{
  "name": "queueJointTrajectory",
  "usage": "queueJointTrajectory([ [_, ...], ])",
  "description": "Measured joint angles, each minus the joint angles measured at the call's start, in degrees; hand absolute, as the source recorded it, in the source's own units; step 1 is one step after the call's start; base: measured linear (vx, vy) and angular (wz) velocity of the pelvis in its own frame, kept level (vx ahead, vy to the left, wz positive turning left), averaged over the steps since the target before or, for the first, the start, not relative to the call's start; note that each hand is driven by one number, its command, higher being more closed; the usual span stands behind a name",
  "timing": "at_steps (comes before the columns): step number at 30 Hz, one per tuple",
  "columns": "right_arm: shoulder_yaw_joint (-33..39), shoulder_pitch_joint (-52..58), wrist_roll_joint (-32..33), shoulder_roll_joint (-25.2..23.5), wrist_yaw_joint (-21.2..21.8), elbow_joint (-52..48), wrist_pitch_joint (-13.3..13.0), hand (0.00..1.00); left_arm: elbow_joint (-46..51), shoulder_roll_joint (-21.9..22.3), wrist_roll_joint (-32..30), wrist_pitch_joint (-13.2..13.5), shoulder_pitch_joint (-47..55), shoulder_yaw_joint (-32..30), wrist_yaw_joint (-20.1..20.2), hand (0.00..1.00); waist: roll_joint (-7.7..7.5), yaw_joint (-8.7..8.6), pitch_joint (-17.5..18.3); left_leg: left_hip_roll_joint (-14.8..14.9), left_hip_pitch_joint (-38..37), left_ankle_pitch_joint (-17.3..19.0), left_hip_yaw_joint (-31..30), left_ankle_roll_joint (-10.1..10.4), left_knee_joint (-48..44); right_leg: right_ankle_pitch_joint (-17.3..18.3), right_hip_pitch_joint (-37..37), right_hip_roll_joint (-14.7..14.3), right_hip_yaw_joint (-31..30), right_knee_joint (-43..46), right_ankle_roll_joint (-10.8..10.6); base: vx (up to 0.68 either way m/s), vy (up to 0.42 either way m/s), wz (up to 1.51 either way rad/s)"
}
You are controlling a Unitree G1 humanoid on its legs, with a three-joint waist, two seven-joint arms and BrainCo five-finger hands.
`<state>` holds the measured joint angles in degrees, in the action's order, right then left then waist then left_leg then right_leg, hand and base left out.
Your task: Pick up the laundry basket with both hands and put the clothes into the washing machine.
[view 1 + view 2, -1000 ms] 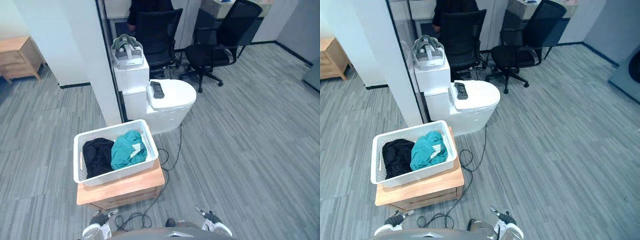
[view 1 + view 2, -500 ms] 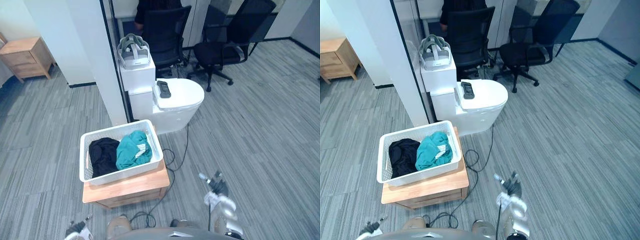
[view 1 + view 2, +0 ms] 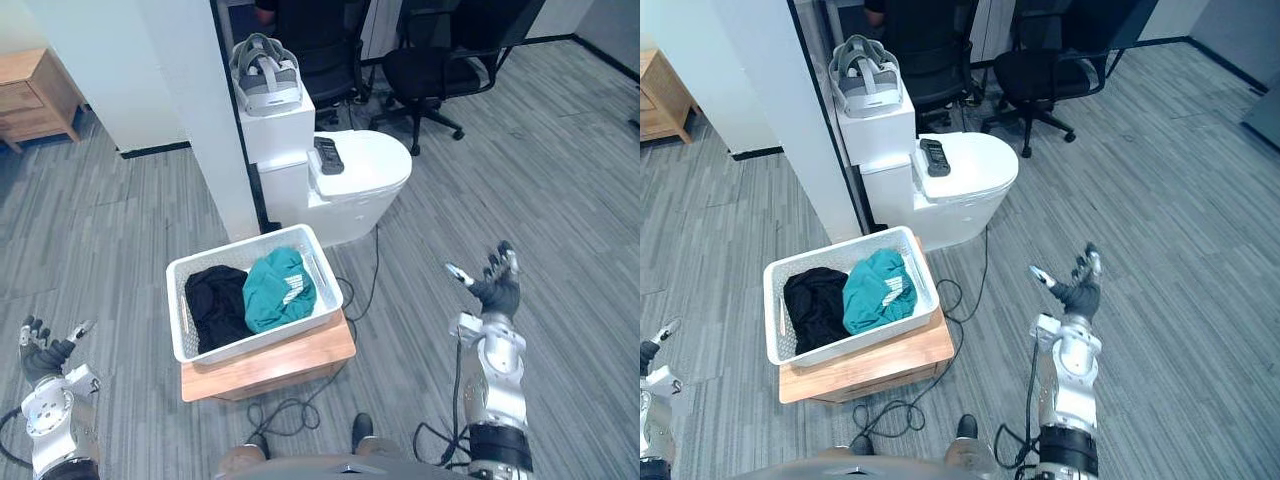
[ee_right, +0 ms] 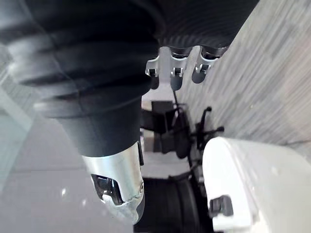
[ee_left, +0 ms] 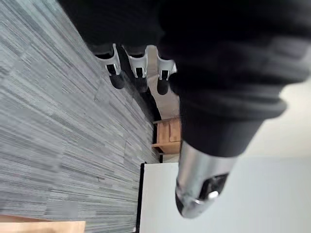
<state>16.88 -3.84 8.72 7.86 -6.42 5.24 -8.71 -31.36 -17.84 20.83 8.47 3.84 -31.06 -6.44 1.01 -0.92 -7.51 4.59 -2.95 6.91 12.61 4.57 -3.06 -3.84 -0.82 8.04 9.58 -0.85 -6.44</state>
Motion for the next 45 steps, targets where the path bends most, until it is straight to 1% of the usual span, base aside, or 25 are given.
queueJointTrajectory([
  [2, -2.6, -1.9, 1.0, 1.8, 1.6, 0.0, 0.0, 0.0, -2.6, 0.0, -0.4, -1.0, -0.7, 2.0, 1.1, 0.0, -0.17, 0.13, 0.0, 0.0, 0.6, -0.4, 0.0, 0.2, 0.2, -0.9, -0.4, 0.0, -0.2, -0.9, 0.2, -0.09, 0.002, -0.04],
  [5, -5.0, -2.9, 1.4, 5.0, 2.6, 0.4, 0.2, 0.0, -7.1, -0.4, -1.2, -1.3, -3.4, 2.5, 1.8, 0.0, -0.24, 0.18, -0.1, 0.1, 2.0, -1.1, 0.0, 0.0, 0.3, -2.0, -1.4, -0.2, -0.3, -1.9, 0.3, -0.09, -0.023, -0.03],
  [7, -6.5, -4.7, 2.7, 7.0, 2.8, 1.6, 0.4, 0.0, -11.8, -1.8, -2.0, -1.8, -5.9, 2.7, 1.9, 0.0, -0.31, -0.07, -0.9, 0.2, 2.3, -1.7, 0.0, 0.0, 0.7, -2.7, -1.6, -0.3, -0.4, -2.4, 0.5, -0.09, -0.036, -0.02],
  [10, -9.3, -9.2, 4.6, 10.0, 2.8, 6.5, 0.7, 0.0, -17.4, -4.4, -3.1, -2.5, -10.3, 3.1, 1.9, 0.0, -0.62, -0.31, -1.9, 0.2, 4.3, -3.0, 0.0, 0.0, 1.4, -3.4, -3.8, -0.4, -0.6, -2.3, 0.9, -0.11, -0.042, -0.02],
  [13, -11.5, -14.8, 5.7, 11.5, 3.4, 10.6, 1.5, 0.0, -21.1, -7.2, -3.1, -2.9, -14.6, 3.1, 1.9, 0.0, -0.65, -0.25, -4.7, 0.2, 5.9, -4.2, -0.1, -0.1, 1.3, -4.5, -5.7, -0.5, -0.7, -2.1, 1.2, -0.1, -0.044, 0.0],
  [15, -12.6, -17.5, 6.9, 11.8, 4.0, 13.0, 1.7, 0.0, -22.1, -8.6, -3.1, -3.1, -16.6, 3.1, 1.9, 0.0, -0.6, 0.08, -6.0, 0.3, 6.8, -4.5, -0.1, -0.1, 1.2, -4.8, -6.6, -0.6, -0.8, -2.0, 1.4, -0.09, -0.034, 0.01],
  [17, -14.3, -21.9, 7.6, 13.3, 3.9, 16.5, 1.9, 0.0, -23.6, -10.8, -3.1, -3.4, -20.2, 3.2, 1.8, 0.0, -0.56, 0.39, -8.1, 0.4, 8.1, -4.8, -0.3, 0.0, 0.7, -5.3, -7.6, -0.6, -0.6, -1.8, 1.6, -0.08, -0.027, 0.04],
  [20, -14.6, -26.6, 8.0, 13.7, 3.8, 19.1, 2.3, 0.0, -24.7, -13.8, -3.1, -3.5, -24.1, 4.2, 1.8, 0.0, -0.56, 0.42, -9.4, 0.5, 10.2, -5.0, -0.3, 0.1, 0.0, -5.6, -9.6, -0.6, -0.7, -1.4, 1.7, -0.06, -0.017, 0.01],
  [23, -15.5, -29.5, 9.4, 13.8, 3.4, 22.1, 2.7, 0.0, -25.8, -15.8, -3.0, -3.5, -27.4, 4.7, 1.8, 0.0, -0.5, 0.44, -10.3, 0.6, 11.0, -5.1, -0.2, 0.0, -0.4, -5.7, -10.5, -0.7, -0.9, -1.1, 1.8, -0.02, -0.011, -0.03],
  [26, -16.0, -31.5, 9.5, 13.9, 3.3, 25.1, 2.7, 0.0, -26.1, -16.7, -2.9, -3.5, -30.3, 5.4, 1.8, 0.0, -0.43, 0.3, -11.3, 0.7, 11.8, -5.1, 0.0, 0.0, -0.9, -5.7, -11.4, -0.6, -1.1, -0.6, 1.9, 0.0, -0.001, -0.01],
  [27, -16.0, -32.7, 10.1, 13.9, 3.2, 26.5, 3.0, 0.0, -26.3, -17.2, -1.8, -3.5, -31.8, 6.0, 1.8, 0.0, -0.44, 0.27, -12.2, 0.7, 11.8, -5.1, 0.0, 0.0, -1.0, -5.8, -11.4, -0.6, -1.1, -0.6, 2.0, 0.0, 0.0, 0.0],
  [32, -16.2, -38.3, 11.3, 14.3, 3.2, 31.1, 4.0, 0.0, -28.5, -18.2, 1.6, -3.5, -35.4, 6.4, 1.9, 0.0, -0.05, 0.22, -13.8, 1.0, 13.8, -5.0, 0.4, 0.0, -1.9, -6.1, -13.5, -0.9, -1.7, 0.0, 2.3, -0.01, -0.008, -0.05],
  [35, -16.7, -40.2, 11.4, 14.3, 3.2, 32.4, 4.2, 0.0, -30.2, -18.5, 1.6, -3.6, -36.6, 6.4, 1.9, 0.0, 0.46, 0.65, -14.5, 1.2, 13.9, -5.0, 0.9, 0.1, -1.9, -6.1, -14.1, -1.3, -2.3, 0.1, 2.4, -0.01, -0.016, -0.11],
  [38, -17.9, -43.2, 11.9, 14.1, 3.3, 33.8, 4.1, 0.0, -30.8, -19.3, 1.6, -3.9, -37.8, 6.2, 1.9, 0.0, 1.03, 0.48, -15.9, 1.6, 14.5, -5.1, 1.5, 0.2, -1.9, -6.2, -15.2, -1.5, -3.0, 0.5, 2.5, 0.0, -0.02, -0.1],
  [41, -17.9, -44.4, 14.0, 12.3, 3.3, 36.7, 4.2, 0.0, -31.9, -19.1, 2.5, -4.0, -40.8, 6.3, 1.9, 0.0, 1.1, 0.47, -17.0, 1.9, 14.9, -5.4, 1.4, 0.4, -1.8, -6.2, -15.6, -1.8, -2.8, 0.5, 2.6, 0.0, 0.0, 0.0],
  [45, -18.5, -45.1, 14.5, 10.5, 3.3, 37.1, 4.4, 0.0, -32.4, -17.9, 3.9, -4.3, -42.7, 6.4, 1.8, 0.0, 1.12, 0.49, -17.3, 1.9, 16.0, -5.5, 1.4, 0.6, -1.7, -6.2, -16.7, -1.9, -2.8, 0.6, 2.6, 0.0, 0.0, 0.0],
])
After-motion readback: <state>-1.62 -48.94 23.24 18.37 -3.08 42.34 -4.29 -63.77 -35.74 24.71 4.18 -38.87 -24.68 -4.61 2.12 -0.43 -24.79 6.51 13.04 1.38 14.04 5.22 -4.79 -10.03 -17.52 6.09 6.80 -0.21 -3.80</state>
